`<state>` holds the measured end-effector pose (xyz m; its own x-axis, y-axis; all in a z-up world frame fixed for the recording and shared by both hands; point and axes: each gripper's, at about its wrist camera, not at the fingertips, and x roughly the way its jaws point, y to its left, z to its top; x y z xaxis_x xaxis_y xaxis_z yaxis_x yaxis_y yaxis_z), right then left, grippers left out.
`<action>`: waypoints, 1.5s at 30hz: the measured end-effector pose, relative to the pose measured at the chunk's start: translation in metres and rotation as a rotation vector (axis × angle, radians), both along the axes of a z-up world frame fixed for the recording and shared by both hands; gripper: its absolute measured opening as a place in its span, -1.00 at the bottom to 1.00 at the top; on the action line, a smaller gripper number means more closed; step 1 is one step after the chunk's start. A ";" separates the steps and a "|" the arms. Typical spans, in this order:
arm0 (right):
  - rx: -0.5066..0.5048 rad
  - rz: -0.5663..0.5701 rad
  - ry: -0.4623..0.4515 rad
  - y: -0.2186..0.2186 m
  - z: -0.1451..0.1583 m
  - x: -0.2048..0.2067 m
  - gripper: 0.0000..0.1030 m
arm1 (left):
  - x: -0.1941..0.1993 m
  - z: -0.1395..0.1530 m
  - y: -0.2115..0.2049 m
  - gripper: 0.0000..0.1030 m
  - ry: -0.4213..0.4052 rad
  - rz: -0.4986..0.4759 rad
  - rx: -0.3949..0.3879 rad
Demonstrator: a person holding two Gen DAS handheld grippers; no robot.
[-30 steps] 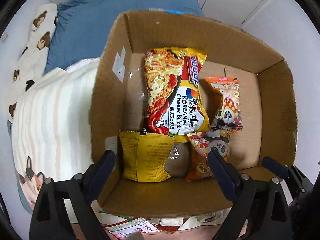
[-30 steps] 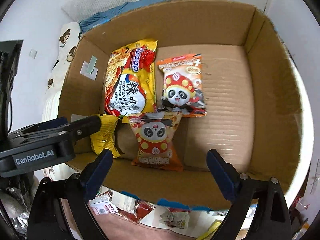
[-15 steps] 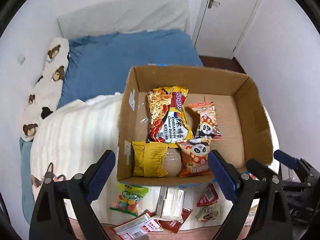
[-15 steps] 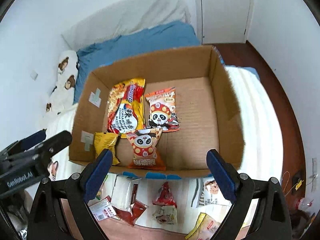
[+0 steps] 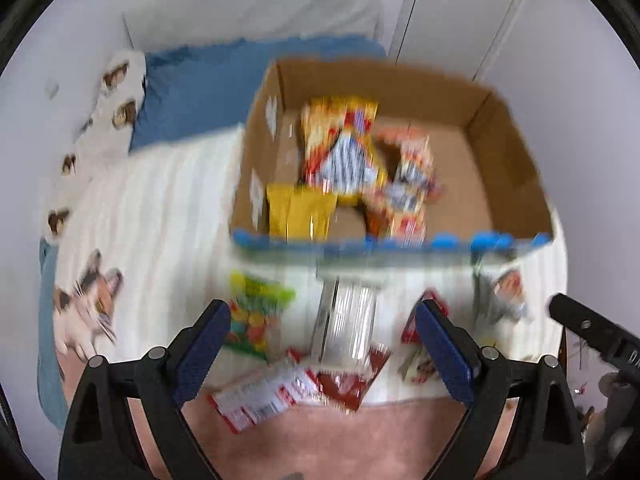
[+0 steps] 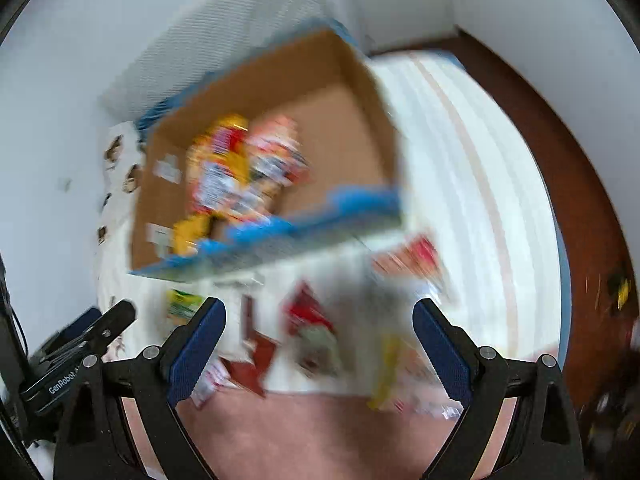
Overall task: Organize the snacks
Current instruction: 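Grasp the white wafer pack with the left tool while the right tool grasps the cream bread bag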
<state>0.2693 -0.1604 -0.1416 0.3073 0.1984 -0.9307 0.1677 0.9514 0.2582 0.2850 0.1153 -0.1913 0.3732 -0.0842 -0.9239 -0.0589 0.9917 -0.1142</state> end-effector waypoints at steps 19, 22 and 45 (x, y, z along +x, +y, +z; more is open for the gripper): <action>-0.603 0.548 0.258 0.029 -0.129 -0.045 0.85 | 0.013 -0.120 -0.043 0.84 0.220 -0.160 0.124; -0.314 0.263 0.283 -0.013 -0.128 -0.017 0.50 | 0.023 -0.134 -0.045 0.84 0.251 -0.167 0.127; 0.023 -0.003 0.278 -0.045 -0.121 -0.087 -0.09 | -0.084 -0.113 -0.057 0.12 0.207 -0.155 -0.039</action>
